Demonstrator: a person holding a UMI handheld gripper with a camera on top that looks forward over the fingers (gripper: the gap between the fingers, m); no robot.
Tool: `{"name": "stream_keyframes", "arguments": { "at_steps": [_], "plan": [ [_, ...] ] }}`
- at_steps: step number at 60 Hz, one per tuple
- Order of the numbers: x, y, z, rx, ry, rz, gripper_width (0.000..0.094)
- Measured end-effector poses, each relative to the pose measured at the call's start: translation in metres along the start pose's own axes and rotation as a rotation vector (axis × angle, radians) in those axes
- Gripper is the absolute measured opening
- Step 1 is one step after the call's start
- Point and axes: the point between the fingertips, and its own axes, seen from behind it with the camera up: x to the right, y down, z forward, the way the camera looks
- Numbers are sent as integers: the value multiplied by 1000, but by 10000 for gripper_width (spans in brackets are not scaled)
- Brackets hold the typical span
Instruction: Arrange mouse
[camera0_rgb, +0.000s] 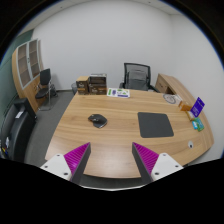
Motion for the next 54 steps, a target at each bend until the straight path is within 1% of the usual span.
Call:
{"name": "stream_keyframes", "arguments": {
  "at_steps": [9,24,54],
  "plan": [
    [5,-3,17,4,1,-9,858],
    [-3,-7,66,13,-22,-38,860],
    [-41,-28,187,54,-66,-107,864]
  ]
}}
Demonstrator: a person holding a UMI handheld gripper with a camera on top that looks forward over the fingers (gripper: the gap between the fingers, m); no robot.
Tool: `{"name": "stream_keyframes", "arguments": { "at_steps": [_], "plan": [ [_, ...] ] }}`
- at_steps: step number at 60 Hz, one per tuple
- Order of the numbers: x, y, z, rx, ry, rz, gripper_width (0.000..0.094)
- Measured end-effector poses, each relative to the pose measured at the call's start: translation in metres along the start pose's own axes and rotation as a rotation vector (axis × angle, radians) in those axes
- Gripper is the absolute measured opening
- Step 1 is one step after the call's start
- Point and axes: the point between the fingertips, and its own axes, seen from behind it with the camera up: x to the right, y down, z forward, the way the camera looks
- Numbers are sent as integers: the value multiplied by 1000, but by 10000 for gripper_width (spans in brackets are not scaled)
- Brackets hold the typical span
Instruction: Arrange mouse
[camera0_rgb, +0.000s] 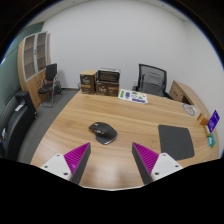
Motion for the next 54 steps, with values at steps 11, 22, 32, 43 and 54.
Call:
{"name": "stream_keyframes", "arguments": {
  "at_steps": [11,22,32,43,54],
  "plan": [
    [-9,0,48,-12,-16,-11,861],
    [-16,3,85,-17,-6,-45,860],
    [-19,3,114,-24,2,-57,861],
    [-16,-3,139,-26,20,-63,862],
    [-18,-6,160,-38,11,-56,860]
  ]
}}
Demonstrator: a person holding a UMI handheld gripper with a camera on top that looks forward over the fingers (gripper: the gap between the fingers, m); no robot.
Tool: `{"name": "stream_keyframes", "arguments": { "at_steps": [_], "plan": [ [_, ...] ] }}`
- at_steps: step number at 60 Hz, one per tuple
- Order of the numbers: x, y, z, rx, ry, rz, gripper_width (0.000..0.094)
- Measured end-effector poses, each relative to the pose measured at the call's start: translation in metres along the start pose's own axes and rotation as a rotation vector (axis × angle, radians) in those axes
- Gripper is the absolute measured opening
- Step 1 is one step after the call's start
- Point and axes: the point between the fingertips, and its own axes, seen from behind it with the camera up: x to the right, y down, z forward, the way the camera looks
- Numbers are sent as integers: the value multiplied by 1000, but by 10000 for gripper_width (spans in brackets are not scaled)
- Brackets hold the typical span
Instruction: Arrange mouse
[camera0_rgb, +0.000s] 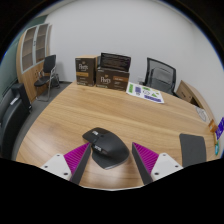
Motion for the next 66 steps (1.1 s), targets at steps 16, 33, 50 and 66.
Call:
{"name": "stream_keyframes", "arguments": {
  "at_steps": [16,33,50,66],
  "plan": [
    [4,-8,23,-2,11,10,861],
    [19,-22,43,19,29,94,858],
    [30,-26,51,26,47,141,856],
    [26,-22,49,-2,46,168,422]
  ]
}}
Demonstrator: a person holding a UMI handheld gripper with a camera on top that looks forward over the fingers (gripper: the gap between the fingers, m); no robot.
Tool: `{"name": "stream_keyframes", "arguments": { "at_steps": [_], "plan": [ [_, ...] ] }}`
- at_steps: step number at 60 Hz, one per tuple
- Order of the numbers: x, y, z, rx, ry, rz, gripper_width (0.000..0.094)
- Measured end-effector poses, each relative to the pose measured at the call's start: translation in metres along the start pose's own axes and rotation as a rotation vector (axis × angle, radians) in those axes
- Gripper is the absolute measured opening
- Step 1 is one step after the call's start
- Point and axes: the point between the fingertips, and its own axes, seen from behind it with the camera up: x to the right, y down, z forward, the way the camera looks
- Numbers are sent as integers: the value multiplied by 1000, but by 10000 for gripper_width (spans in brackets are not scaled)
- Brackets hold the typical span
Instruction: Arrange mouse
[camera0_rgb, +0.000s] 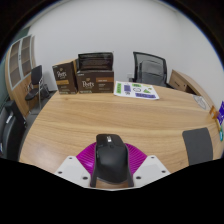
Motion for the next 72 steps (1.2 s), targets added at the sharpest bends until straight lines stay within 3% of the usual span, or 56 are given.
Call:
{"name": "stream_keyframes", "arguments": {
  "at_steps": [7,14,26,47,58,72],
  "plan": [
    [2,2,-3,-19,23,22,328],
    [-2,7,-15,-58,6,27,328],
    [15,-35,-72,-14,-7,-1,328],
    [198,-114,-153,94,152,82,329],
    [294,-94,-158,98,228,107,329],
    [343,-29,-105,49,210,163,328]
  ]
}}
